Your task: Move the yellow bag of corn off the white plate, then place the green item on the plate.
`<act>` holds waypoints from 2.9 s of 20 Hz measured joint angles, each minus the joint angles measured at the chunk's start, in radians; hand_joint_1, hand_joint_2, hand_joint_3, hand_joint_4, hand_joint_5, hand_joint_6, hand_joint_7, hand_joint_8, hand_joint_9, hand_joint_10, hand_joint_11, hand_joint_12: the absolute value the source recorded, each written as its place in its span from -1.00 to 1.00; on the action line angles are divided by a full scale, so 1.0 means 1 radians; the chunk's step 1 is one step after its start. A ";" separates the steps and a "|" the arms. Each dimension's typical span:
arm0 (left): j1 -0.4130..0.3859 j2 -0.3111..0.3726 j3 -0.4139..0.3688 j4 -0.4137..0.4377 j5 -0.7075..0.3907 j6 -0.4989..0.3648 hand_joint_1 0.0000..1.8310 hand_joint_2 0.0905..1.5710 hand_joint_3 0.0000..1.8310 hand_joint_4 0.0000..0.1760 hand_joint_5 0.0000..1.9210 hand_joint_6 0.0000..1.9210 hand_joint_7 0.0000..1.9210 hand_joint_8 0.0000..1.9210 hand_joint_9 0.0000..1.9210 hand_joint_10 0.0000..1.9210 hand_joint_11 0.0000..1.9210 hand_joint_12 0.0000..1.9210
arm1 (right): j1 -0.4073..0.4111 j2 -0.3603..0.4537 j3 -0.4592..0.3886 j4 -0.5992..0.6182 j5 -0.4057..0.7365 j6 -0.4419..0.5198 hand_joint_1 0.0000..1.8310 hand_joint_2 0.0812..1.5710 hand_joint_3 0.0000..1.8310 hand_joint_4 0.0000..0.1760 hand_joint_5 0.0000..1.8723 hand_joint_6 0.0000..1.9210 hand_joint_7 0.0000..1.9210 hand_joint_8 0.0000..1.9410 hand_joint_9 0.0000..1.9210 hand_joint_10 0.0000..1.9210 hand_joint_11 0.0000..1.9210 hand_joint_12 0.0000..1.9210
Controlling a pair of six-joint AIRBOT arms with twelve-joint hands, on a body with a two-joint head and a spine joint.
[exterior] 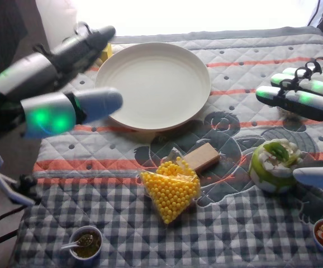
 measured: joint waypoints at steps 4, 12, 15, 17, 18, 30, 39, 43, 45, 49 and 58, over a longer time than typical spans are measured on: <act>0.006 -0.005 0.011 -0.059 -0.080 0.000 -0.40 0.43 -0.99 0.16 -1.00 -1.00 -1.00 -1.00 -1.00 -1.00 -1.00 -1.00 | 0.024 -0.064 0.038 -0.041 -0.078 0.012 -0.30 0.42 -1.00 -1.00 -1.00 -1.00 -1.00 -1.00 -0.98 -0.99 -1.00 -0.47; 0.037 -0.005 0.017 -0.093 -0.151 -0.015 -0.39 0.49 -0.99 0.12 -1.00 -1.00 -1.00 -1.00 -1.00 -1.00 -1.00 -1.00 | 0.096 -0.151 0.101 -0.104 -0.219 0.017 0.22 0.62 -1.00 -0.83 -0.32 0.56 -0.27 0.53 -0.41 0.68 -0.48 0.97; 0.049 -0.004 0.017 -0.104 -0.165 -0.024 -0.38 0.51 -0.99 0.11 -1.00 -1.00 -1.00 -1.00 -1.00 -1.00 -1.00 -1.00 | 0.146 -0.117 0.079 -0.151 -0.237 0.016 0.27 0.63 -1.00 -1.00 -0.34 0.45 -0.24 0.69 -0.32 0.95 -0.28 1.00; 0.050 -0.004 0.017 -0.105 -0.174 -0.029 -0.41 0.52 -0.99 -0.01 -1.00 -1.00 -1.00 -1.00 -1.00 -1.00 -1.00 -1.00 | 0.181 -0.082 0.066 -0.169 -0.180 0.016 0.22 0.67 -0.99 -1.00 -0.43 0.59 -0.28 0.71 -0.40 0.92 -0.39 1.00; 0.050 -0.004 0.017 -0.103 -0.179 -0.029 -0.46 0.51 -0.99 0.04 -1.00 -1.00 -1.00 -1.00 -1.00 -1.00 -1.00 -1.00 | 0.192 -0.079 0.066 -0.172 -0.162 0.016 0.24 0.65 -1.00 -1.00 -0.41 0.58 -0.23 0.62 -0.35 0.79 -0.39 0.99; 0.077 -0.024 0.017 -0.129 -0.208 -0.043 -0.35 0.58 -0.99 -0.14 -0.98 -0.99 -1.00 -1.00 -1.00 -1.00 -1.00 -1.00 | 0.557 -0.444 0.374 -0.260 -0.356 0.017 0.21 0.59 -1.00 -1.00 -0.25 0.43 -0.18 0.96 0.01 1.00 0.12 1.00; 0.098 -0.045 0.040 -0.164 -0.200 -0.068 -0.23 0.59 -1.00 -0.78 -0.90 -0.98 -1.00 -1.00 -1.00 -1.00 -1.00 -1.00 | 0.598 -0.697 0.607 -0.224 -0.556 0.016 -0.51 0.39 -1.00 -0.12 -1.00 -1.00 -1.00 -1.00 -1.00 -0.99 -1.00 -0.72; 0.098 -0.045 0.042 -0.167 -0.203 -0.075 -0.31 0.60 -1.00 -0.72 -0.90 -0.99 -1.00 -1.00 -1.00 -1.00 -1.00 -1.00 | 0.600 -0.692 0.596 -0.209 -0.566 0.016 -0.61 0.34 -0.99 0.02 -1.00 -1.00 -1.00 -1.00 -1.00 -1.00 -1.00 -0.47; 0.099 -0.045 0.042 -0.173 -0.210 -0.081 -0.29 0.60 -1.00 -0.82 -0.90 -1.00 -1.00 -1.00 -1.00 -1.00 -1.00 -1.00 | 0.600 -0.661 0.549 -0.209 -0.569 0.016 -0.59 0.36 -1.00 -0.17 -1.00 -1.00 -1.00 -1.00 -1.00 -1.00 -1.00 -0.98; 0.106 -0.038 0.042 -0.187 -0.233 -0.085 -0.32 0.61 -1.00 -0.91 -0.93 -1.00 -1.00 -1.00 -1.00 -1.00 -1.00 -1.00 | 0.600 -0.464 0.402 -0.204 -0.457 0.016 -0.79 0.38 -0.99 -0.18 -1.00 -1.00 -1.00 -1.00 -1.00 -1.00 -1.00 -1.00; 0.128 0.018 0.002 -0.214 -0.320 -0.090 -0.38 0.59 -1.00 -0.61 -0.93 -1.00 -1.00 -1.00 -1.00 -1.00 -1.00 -1.00 | 0.480 -0.131 0.131 -0.157 -0.141 -0.026 -0.83 0.55 -1.00 0.31 -1.00 -1.00 -1.00 -1.00 -0.98 -1.00 -1.00 -0.72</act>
